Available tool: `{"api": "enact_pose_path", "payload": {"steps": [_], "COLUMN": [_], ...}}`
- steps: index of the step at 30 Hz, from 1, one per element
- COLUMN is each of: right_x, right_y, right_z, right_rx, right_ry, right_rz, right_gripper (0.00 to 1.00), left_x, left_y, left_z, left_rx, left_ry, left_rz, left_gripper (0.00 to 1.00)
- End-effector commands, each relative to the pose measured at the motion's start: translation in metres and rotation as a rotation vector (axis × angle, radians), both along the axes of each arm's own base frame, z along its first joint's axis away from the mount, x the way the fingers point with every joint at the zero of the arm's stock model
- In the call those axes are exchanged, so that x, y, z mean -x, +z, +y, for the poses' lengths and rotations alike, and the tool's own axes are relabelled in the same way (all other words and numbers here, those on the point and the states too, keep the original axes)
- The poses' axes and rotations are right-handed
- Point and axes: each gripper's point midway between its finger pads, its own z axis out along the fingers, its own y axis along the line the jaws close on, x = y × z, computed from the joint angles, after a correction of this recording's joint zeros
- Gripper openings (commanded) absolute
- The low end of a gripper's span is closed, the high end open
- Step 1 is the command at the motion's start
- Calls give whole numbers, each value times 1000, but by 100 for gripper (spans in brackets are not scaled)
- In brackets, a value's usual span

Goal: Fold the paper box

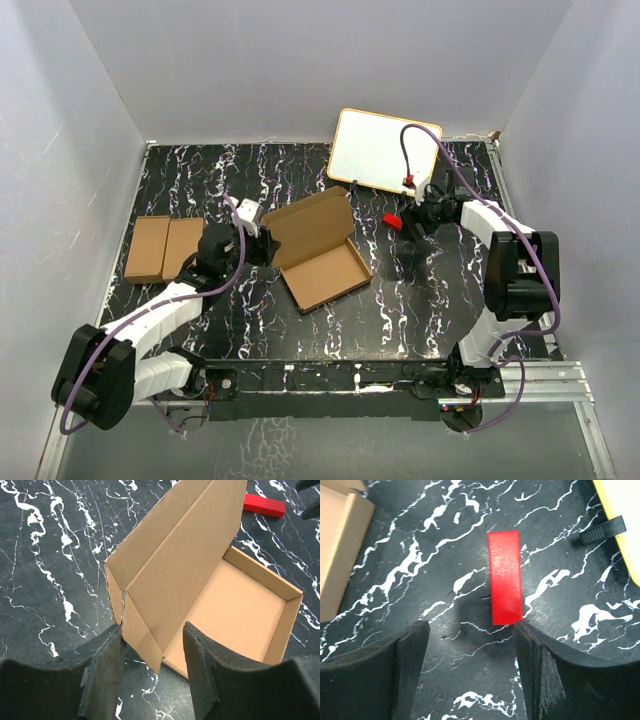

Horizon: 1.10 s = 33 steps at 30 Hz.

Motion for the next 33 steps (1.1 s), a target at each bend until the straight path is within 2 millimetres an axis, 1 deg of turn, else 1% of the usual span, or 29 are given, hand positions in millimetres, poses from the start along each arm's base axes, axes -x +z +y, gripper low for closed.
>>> {"api": "enact_pose_path", "payload": {"steps": [1,4,6,8,10,12,15,18,21,23,24,27,30,33], "right_x": [-32,-39,-41,-43,-46,-48,-53,-56,-56,-55,-53,-50,-48,-47], "right_y": [8,-7,-12,-19,-24,-29,-33,-37,-44,-48,-51,-57,-61,-59], "right_z": [-8,-7,4,7,8,7,6,5,6,7,7,4,1,0], "right_rx": [90,122,133,142,152,160,178,195,214,222,227,248,266,271], "right_ry": [-12,-10,17,24,25,22,9,5,5,6,5,0,-11,-17], "right_rz": [-67,-38,-24,-9,10,22,30,37,51,60,66,68,65,57], "right_gripper": [74,74,74,74,72,70,67,62,54,45,43,33,22,17], "left_x": [-16,-16,-13,-9,-4,2,12,19,28,35,37,35,34,34], "left_y": [33,42,50,58,69,78,78,66,49,37,37,43,41,36], "left_z": [4,8,10,16,23,30,43,58,74,82,84,89,87,87], "left_rx": [42,51,56,45,22,-12,-98,-177,-222,-236,-241,-233,-244,-256], "left_ry": [52,82,98,120,141,146,147,169,215,235,241,271,262,259], "left_rz": [-50,-14,17,40,47,41,49,54,52,42,41,21,39,61], "left_gripper": [51,67,78,89,96,97,97,97,97,97,97,97,97,97]}}
